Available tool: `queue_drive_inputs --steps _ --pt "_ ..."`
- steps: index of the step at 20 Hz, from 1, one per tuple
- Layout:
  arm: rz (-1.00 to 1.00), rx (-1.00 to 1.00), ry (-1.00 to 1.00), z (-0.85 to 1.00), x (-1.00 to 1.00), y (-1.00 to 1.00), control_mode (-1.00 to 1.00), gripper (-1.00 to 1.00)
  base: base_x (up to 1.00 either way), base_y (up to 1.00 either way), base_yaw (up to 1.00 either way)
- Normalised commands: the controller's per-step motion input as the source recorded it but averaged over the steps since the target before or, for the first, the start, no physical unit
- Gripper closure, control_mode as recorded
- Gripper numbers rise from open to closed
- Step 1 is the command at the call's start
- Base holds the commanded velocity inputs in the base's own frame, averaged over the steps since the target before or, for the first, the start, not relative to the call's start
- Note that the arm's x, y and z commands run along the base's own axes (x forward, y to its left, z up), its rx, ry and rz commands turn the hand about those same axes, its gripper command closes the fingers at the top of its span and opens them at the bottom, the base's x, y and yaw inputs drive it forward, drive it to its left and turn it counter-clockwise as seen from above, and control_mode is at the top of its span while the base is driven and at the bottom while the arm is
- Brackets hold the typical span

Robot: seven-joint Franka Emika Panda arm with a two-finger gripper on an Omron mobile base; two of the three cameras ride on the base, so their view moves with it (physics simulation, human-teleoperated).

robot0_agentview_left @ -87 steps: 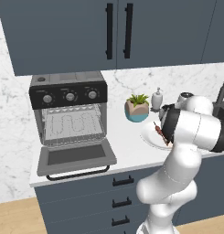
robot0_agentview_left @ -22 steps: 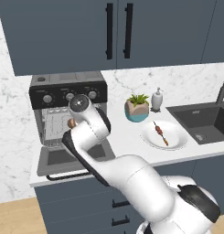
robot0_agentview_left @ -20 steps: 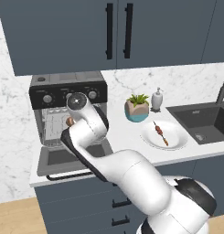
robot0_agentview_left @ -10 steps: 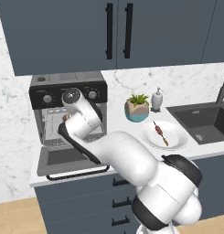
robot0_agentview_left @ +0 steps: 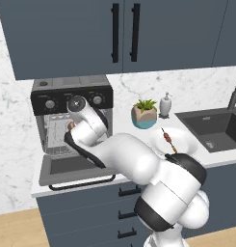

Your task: Pick up the kebab skewer and baguette bread, and place them inside the toaster oven. Close the toaster oven door and start by setting the timer.

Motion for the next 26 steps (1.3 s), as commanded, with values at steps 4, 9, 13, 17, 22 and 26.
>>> queue_drive_inputs --steps 4,9,13,17,22,26 --pt "0.00 0.00 0.00 0.00 0.31 0.01 -1.00 1.00 0.00 0.00 0.00" --pt "0.00 0.00 0.00 0.00 0.25 0.09 -1.00 1.00 0.00 0.00 0.00" --pt "0.00 0.00 0.00 0.00 0.21 0.24 -1.00 1.00 0.00 0.00 0.00" --pt "0.00 0.00 0.00 0.00 0.21 0.31 -1.00 -1.00 0.00 0.00 0.00" --pt "0.00 0.00 0.00 0.00 0.02 0.06 -1.00 -1.00 0.00 0.00 0.00" --pt "0.00 0.00 0.00 0.00 0.00 0.00 -1.00 -1.00 0.00 0.00 0.00"
